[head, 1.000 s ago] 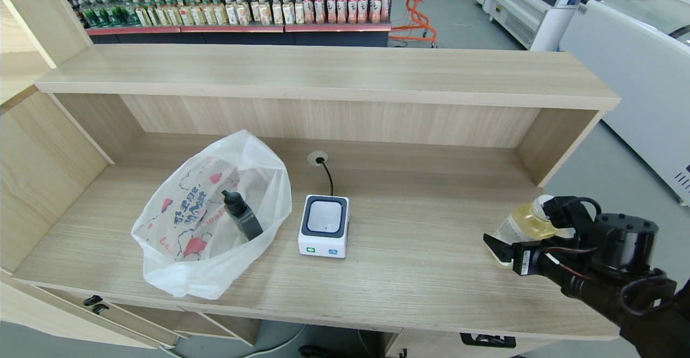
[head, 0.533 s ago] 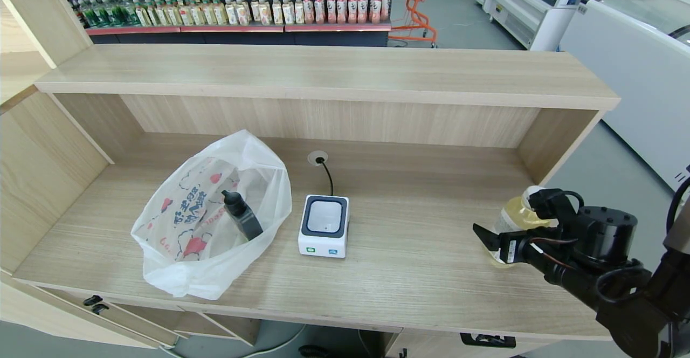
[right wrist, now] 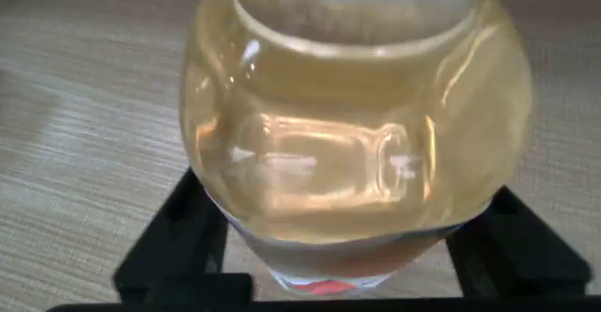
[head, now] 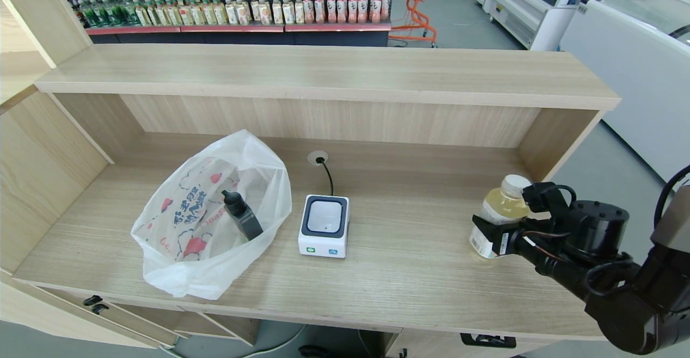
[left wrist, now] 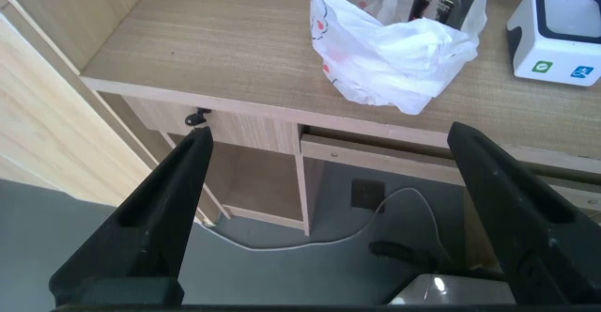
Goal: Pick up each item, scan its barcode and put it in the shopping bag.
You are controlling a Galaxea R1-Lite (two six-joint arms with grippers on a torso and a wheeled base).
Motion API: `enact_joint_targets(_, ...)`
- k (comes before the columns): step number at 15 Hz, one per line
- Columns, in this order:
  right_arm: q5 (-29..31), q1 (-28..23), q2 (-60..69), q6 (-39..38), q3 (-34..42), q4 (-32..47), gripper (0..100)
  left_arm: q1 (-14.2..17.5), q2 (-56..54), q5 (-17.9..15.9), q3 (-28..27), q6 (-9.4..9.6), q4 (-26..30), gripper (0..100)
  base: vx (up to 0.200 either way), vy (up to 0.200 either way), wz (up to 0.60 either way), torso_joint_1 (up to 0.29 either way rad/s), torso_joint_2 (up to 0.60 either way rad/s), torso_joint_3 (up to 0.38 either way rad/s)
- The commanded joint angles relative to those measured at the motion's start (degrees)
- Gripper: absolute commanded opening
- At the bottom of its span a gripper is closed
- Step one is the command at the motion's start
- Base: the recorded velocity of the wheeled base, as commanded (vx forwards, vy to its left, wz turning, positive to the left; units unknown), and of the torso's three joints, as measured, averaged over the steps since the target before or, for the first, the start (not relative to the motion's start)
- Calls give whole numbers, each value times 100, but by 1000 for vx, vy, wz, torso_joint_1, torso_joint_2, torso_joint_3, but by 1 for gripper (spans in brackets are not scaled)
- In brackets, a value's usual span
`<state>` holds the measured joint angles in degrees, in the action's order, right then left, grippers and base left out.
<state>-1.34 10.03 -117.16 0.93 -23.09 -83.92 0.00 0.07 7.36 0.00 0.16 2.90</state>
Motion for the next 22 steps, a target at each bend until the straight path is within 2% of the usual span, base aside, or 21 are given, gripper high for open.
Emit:
enact_joint_targets(1,-33,16,18,22,-11,-37,0,0,1,2,0,2,0,100,0,0,0,0,0,0)
enact_joint_targets(5,-103,34,88,233,24,-45,0,0,-7,11,0,2,0,100,0,0,0,0,0,0)
enact_joint_targets(7,-683,25,510,197,-38,25,0,0,1,11,0,2,0,100,0,0,0,0,0,0)
enact_joint_targets(8,-1219,25,941,92,-205,201,0,0,1,2,0,2,0,100,0,0,0,0,0,0)
enact_joint_targets(10,-2907,34,2057,-567,-495,1211,0,0,1,2,0,2,0,100,0,0,0,0,0,0)
enact_joint_targets(11,-3302,34,2268,-725,-591,1449,0,0,1,2,0,2,0,100,0,0,0,0,0,0)
enact_joint_targets(13,-4533,148,2892,-1393,-925,2196,0,0,1,2,0,2,0,100,0,0,0,0,0,0)
enact_joint_targets(15,-4753,544,3147,-1824,-1049,2503,0,0,1,2,0,2,0,100,0,0,0,0,0,0)
enact_joint_targets(19,-4761,1422,3411,-2299,-1128,2952,0,0,1,2,0,2,0,100,0,0,0,0,0,0)
enact_joint_targets(22,-4761,1642,3543,-2993,-1154,3048,0,0,1,2,0,2,0,100,0,0,0,0,0,0)
